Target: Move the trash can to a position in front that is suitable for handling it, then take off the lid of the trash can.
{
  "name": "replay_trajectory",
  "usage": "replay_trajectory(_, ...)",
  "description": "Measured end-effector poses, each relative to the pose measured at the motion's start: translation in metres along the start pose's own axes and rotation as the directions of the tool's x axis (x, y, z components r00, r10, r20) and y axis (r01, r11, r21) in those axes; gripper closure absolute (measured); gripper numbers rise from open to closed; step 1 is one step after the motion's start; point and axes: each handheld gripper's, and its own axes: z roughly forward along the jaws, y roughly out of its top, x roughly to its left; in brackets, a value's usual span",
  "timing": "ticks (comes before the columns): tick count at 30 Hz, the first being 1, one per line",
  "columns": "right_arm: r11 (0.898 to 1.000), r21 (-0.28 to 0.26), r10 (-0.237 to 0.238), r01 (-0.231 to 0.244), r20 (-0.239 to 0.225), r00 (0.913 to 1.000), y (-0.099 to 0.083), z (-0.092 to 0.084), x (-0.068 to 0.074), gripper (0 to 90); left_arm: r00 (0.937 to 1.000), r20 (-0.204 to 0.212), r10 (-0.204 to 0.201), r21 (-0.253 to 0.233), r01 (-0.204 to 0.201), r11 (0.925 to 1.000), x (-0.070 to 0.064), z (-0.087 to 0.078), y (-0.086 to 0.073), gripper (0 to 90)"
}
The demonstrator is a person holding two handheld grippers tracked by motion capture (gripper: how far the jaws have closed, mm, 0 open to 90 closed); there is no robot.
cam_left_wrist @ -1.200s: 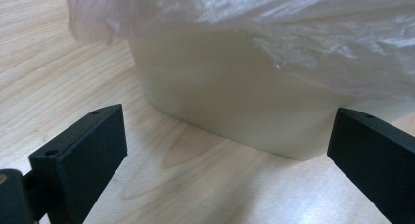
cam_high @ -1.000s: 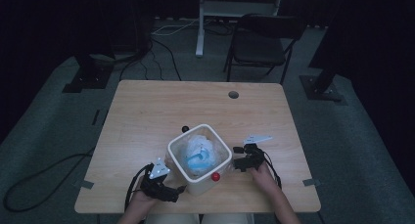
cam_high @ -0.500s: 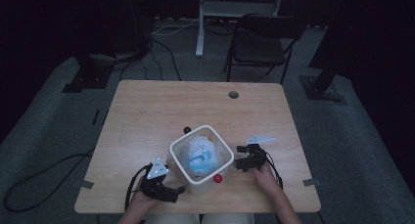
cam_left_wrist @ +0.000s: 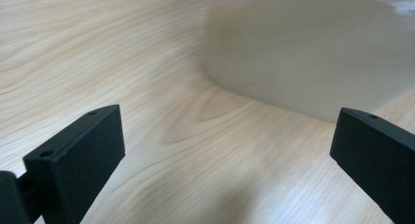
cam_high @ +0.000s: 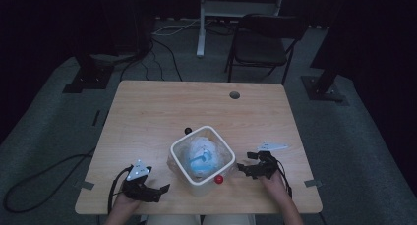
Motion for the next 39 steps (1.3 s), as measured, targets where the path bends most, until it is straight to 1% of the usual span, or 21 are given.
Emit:
replay_trajectory(2,1.0,-0.006,0.013,-0.013,-0.008,0.9999,-0.003,-0.006,0.001,13.5,0.9996,-0.025,-0.013,-0.02,0.013,0.9997,0.011,-0.006,-0.007,0.2)
replay_trajectory(3,1.0,-0.005,0.012,-0.012,-0.002,0.9999,-0.005,-0.008,0.002,12.8,0.9991,-0.037,-0.022,-0.032,0.021,0.9993,0.014,-0.009,-0.009,0.3)
replay_trajectory(5,1.0,0.0,0.013,-0.013,0.011,0.9998,-0.007,-0.01,0.004,12.8,0.9976,-0.059,-0.036,-0.052,0.033,0.9981,0.019,-0.013,-0.014,0.3)
replay_trajectory(7,1.0,0.002,0.013,-0.013,0.017,0.9998,-0.01,-0.013,0.007,12.7,0.9956,-0.085,-0.039,-0.06,0.034,0.9976,0.023,-0.017,-0.017,0.3)
replay_trajectory(10,1.0,0.01,0.011,-0.011,0.018,0.9998,-0.012,-0.016,0.01,12.7,0.9948,-0.095,-0.038,-0.064,0.032,0.9974,0.026,-0.02,-0.02,0.3)
replay_trajectory(11,1.0,0.015,0.011,-0.011,0.016,0.9998,-0.013,-0.018,0.012,12.8,0.9938,-0.104,-0.04,-0.065,0.033,0.9973,0.029,-0.021,-0.022,0.3)
replay_trajectory(13,1.0,0.024,0.012,-0.012,0.023,0.9997,-0.018,-0.023,0.016,12.7,0.9932,-0.1,-0.059,-0.07,0.052,0.9962,0.033,-0.022,-0.026,0.3)
replay_trajectory(15,1.0,0.025,0.015,-0.015,0.019,0.9997,-0.019,-0.025,0.017,12.4,0.9929,-0.103,-0.06,-0.069,0.054,0.9962,0.034,-0.023,-0.028,0.3)
replay_trajectory(17,1.0,0.008,0.028,-0.028,0.021,0.9994,-0.023,-0.032,0.019,12.4,0.9925,-0.099,-0.072,-0.079,0.064,0.9948,0.036,-0.025,-0.03,0.3)
replay_trajectory(19,1.0,-0.001,0.027,-0.027,0.023,0.9994,-0.025,-0.035,0.02,12.5,0.992,-0.1,-0.076,-0.083,0.068,0.9942,0.037,-0.027,-0.031,0.3)
replay_trajectory(20,1.0,-0.008,0.028,-0.028,0.039,0.9988,-0.028,-0.041,0.021,12.5,0.9918,-0.099,-0.081,-0.085,0.072,0.9938,0.037,-0.027,-0.031,0.3)
replay_trajectory(22,1.0,-0.009,0.028,-0.028,0.041,0.9987,-0.029,-0.043,0.022,12.6,0.9915,-0.104,-0.078,-0.087,0.069,0.9938,0.037,-0.027,-0.032,0.3)
replay_trajectory(26,0.999,0.002,0.044,-0.044,0.058,0.9973,-0.031,-0.049,0.02,12.6,0.9918,-0.108,-0.069,-0.082,0.06,0.9948,0.039,-0.027,-0.033,0.2)
replay_trajectory(28,0.999,-0.002,0.053,-0.053,0.065,0.9965,-0.03,-0.053,0.02,12.6,0.9916,-0.109,-0.07,-0.087,0.06,0.9944,0.04,-0.027,-0.033,0.3)
replay_trajectory(30,0.998,-0.013,0.055,-0.054,0.06,0.9967,-0.029,-0.056,0.019,12.6,0.9915,-0.108,-0.072,-0.092,0.062,0.9938,0.04,-0.027,-0.033,0.3)
replay_trajectory(31,0.998,-0.017,0.055,-0.054,0.065,0.9964,-0.028,-0.057,0.02,12.6,0.9914,-0.109,-0.074,-0.091,0.064,0.9938,0.041,-0.027,-0.033,0.3)
replay_trajectory(34,0.998,-0.03,0.055,-0.053,0.073,0.9958,-0.023,-0.061,0.023,13.1,0.9913,-0.11,-0.072,-0.073,0.064,0.9953,0.04,-0.027,-0.033,0.2)
replay_trajectory(35,0.998,-0.035,0.045,-0.043,0.066,0.9968,-0.021,-0.064,0.026,13.2,0.9916,-0.108,-0.071,-0.071,0.064,0.9954,0.04,-0.027,-0.033,0.3)
replay_trajectory(37,0.998,-0.049,0.028,-0.024,0.069,0.9972,-0.016,-0.067,0.03,13.2,0.9915,-0.11,-0.07,-0.067,0.063,0.9958,0.039,-0.026,-0.033,0.3)
replay_trajectory(39,0.997,-0.07,0.018,-0.014,0.054,0.9984,-0.01,-0.072,0.034,13.3,0.9916,-0.108,-0.072,-0.071,0.065,0.9954,0.039,-0.026,-0.033,0.3)
